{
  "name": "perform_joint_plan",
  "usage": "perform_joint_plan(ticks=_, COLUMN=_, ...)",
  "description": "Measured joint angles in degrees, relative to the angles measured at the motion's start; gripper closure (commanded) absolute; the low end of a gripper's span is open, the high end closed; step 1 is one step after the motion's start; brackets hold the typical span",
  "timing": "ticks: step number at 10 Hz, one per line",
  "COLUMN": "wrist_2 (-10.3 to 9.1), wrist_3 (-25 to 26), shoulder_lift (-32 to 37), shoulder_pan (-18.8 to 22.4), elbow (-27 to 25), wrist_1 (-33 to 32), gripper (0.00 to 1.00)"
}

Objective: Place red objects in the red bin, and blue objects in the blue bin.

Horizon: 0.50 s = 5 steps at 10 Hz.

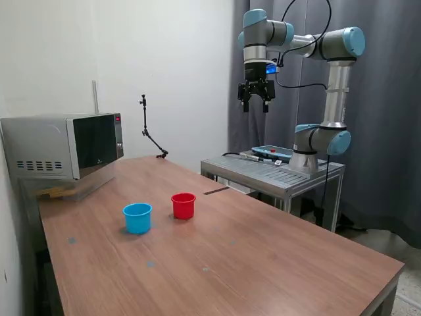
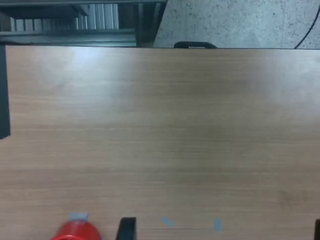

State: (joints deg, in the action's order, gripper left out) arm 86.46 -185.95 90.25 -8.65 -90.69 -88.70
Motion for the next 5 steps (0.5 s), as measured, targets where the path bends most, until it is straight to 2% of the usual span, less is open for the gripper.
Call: perform_joint_plan(ticks=5, wrist_2=-0.15, wrist_3=-0.7, shoulder_lift=-0.1, shoulder_pan=0.0, elbow=-0.4, wrist_1=0.4, gripper=0.0)
